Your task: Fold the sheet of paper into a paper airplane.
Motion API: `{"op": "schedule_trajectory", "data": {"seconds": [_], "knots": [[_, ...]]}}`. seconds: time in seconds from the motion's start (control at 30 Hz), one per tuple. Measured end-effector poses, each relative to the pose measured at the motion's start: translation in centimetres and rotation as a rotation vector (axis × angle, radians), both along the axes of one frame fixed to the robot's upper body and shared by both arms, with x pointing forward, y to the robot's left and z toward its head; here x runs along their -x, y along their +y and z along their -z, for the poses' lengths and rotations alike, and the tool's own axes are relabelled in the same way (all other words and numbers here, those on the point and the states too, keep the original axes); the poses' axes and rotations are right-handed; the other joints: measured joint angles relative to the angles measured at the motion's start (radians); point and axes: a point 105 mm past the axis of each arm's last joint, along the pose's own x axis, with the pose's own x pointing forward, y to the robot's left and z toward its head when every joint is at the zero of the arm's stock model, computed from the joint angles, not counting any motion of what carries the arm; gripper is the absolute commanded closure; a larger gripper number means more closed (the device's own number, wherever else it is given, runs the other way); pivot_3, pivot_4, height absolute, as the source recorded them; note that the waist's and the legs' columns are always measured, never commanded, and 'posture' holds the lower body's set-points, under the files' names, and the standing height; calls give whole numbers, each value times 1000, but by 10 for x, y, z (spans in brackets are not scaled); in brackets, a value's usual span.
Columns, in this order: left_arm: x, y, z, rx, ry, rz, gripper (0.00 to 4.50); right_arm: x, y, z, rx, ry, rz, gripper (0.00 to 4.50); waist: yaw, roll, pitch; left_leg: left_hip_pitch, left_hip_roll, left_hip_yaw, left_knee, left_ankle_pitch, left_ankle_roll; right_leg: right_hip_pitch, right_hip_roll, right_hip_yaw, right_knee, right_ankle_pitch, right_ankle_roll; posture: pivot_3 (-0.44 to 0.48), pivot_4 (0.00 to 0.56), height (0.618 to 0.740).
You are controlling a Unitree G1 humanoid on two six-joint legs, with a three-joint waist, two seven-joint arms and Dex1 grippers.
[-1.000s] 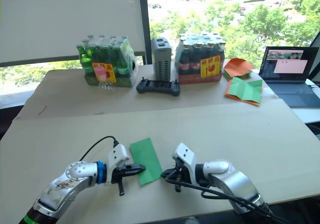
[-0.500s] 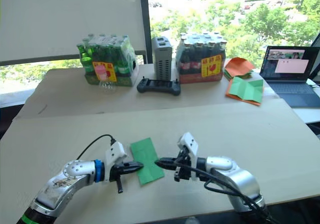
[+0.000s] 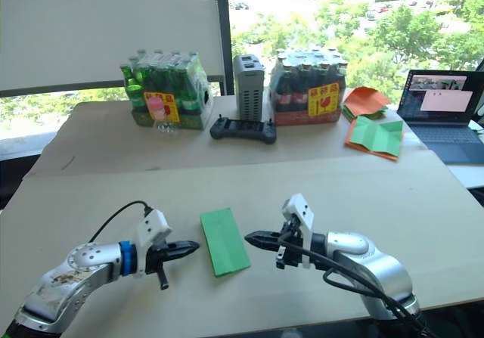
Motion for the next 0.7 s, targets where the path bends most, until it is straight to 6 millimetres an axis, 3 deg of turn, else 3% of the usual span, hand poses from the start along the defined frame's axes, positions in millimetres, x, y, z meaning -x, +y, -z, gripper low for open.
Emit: {"op": "schedule_trajectory", "data": {"seconds": [0.2,0.43,0.57,0.7], "knots": [[-15,-28,-21,48,-79,90,4500,1,10,-14,-11,-38,-37,4483,-3,0,0,-1,0,0,0,0,0,0,0,0,0,0,0,0,150,735],[-25,-58,-10,79,-64,168,4500,-4,35,-30,-17,-95,-92,4483,-4,0,0,-4,0,0,3,0,0,-3,0,-1,1,0,0,0,150,735],[-31,-60,-15,73,-90,171,4500,-10,42,-22,50,-92,-67,4483,-5,0,0,-9,-1,0,5,0,0,-8,0,-1,3,1,-1,0,150,735],[-30,-64,-16,75,-90,188,4500,-34,32,-1,153,-71,78,4483,-10,0,0,-16,-2,-1,13,0,0,-12,0,-2,6,1,-1,0,150,735]]}}
